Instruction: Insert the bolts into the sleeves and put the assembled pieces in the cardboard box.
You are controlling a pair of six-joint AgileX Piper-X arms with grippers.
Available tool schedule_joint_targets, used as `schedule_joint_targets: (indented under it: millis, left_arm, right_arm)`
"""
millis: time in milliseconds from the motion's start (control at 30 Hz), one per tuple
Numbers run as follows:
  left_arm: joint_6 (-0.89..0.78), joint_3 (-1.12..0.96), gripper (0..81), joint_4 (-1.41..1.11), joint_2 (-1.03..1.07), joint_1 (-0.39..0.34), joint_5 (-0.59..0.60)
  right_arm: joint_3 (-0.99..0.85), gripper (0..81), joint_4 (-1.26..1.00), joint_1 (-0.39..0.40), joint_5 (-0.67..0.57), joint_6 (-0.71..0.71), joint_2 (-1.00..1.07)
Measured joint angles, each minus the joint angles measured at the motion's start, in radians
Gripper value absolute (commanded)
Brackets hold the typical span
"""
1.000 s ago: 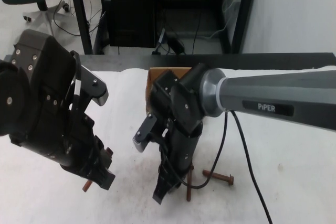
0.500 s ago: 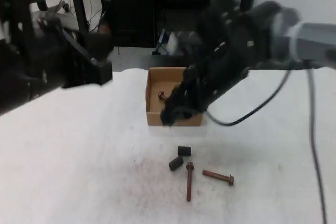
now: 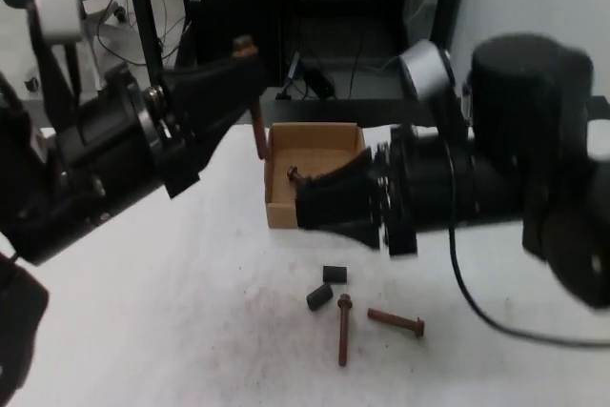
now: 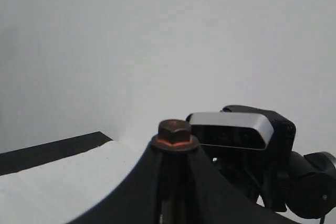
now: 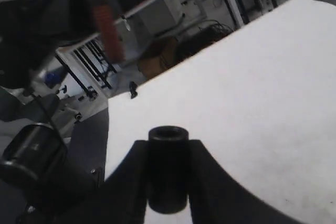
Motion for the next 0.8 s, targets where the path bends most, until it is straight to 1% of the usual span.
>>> schedule_joint_targets:
  millis: [100, 167, 367, 467, 500, 567, 600, 733, 800]
  left_arm:
    - [0.0, 0.0, 0.0, -0.017, 0.019, 0.0, 0.023]
    - [-0.001, 0.0, 0.0, -0.026, 0.031, 0.0, 0.034]
    - [0.002, 0.0, 0.0, -0.048, 0.038, 0.0, 0.056]
    - [-0.002, 0.0, 0.0, -0.08, 0.039, 0.0, 0.07]
    - [-0.008, 0.0, 0.0, -0.082, 0.039, 0.0, 0.075]
    - [-0.015, 0.0, 0.0, -0.107, 0.039, 0.0, 0.08]
    - [-0.02, 0.0, 0.0, -0.116, 0.039, 0.0, 0.081]
    - [-0.041, 0.0, 0.0, -0.16, 0.039, 0.0, 0.088]
    - [-0.044, 0.0, 0.0, -0.172, 0.039, 0.0, 0.087]
  right_arm:
    - [0.099, 0.8, -0.155, 0.028, -0.005, 0.045, -0.008]
    - [0.135, 0.8, -0.213, 0.042, -0.005, 0.053, -0.008]
    - [0.18, 0.8, -0.353, 0.087, 0.017, 0.059, -0.008]
    - [0.181, 0.8, -0.401, 0.098, 0.082, 0.043, -0.008]
    - [0.181, 0.8, -0.403, 0.1, 0.087, 0.043, -0.008]
    - [0.181, 0.8, -0.426, 0.1, 0.173, -0.002, -0.008]
    - [0.181, 0.8, -0.426, 0.1, 0.179, -0.004, -0.008]
    - [0.182, 0.8, -0.431, 0.1, 0.289, -0.057, -0.008]
    - [0.182, 0.8, -0.431, 0.1, 0.318, -0.075, -0.008]
